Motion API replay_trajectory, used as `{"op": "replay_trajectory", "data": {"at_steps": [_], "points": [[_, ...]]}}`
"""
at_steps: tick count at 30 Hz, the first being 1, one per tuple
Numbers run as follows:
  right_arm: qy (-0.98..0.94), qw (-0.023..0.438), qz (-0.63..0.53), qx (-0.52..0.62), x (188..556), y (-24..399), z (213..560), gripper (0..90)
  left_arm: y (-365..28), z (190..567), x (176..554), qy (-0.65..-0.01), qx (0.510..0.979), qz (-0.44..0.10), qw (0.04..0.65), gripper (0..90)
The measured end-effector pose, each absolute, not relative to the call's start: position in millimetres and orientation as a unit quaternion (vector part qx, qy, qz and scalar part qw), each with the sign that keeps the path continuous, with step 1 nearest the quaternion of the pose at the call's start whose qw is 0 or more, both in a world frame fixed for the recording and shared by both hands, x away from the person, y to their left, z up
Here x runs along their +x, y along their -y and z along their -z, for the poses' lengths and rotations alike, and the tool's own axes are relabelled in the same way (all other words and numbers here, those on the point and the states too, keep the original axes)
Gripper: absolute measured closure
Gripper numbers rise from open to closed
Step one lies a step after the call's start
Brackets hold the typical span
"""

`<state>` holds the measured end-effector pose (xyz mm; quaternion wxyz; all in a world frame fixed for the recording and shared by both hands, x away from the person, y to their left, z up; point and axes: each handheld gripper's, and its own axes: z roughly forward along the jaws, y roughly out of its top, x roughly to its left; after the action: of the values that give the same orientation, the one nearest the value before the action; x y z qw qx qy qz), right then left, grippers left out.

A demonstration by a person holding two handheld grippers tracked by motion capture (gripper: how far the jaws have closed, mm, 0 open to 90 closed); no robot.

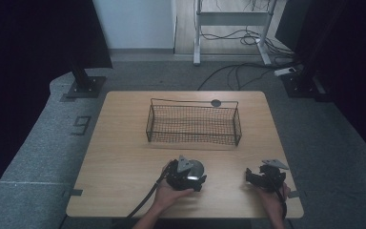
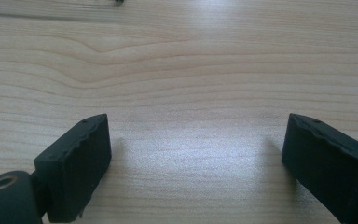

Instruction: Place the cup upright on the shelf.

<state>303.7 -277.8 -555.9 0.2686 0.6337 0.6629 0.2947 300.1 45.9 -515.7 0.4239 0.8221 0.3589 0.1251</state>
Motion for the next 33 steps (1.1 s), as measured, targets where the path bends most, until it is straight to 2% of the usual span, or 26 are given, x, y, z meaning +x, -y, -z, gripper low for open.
{"op": "replay_trajectory", "data": {"at_steps": [33], "points": [[-0.661,0.270,-0.295,0.635,303.6,278.0,555.8,8.8,-71.4,482.4,301.1,-0.367,0.801,-0.131,0.454,14.4]]}}
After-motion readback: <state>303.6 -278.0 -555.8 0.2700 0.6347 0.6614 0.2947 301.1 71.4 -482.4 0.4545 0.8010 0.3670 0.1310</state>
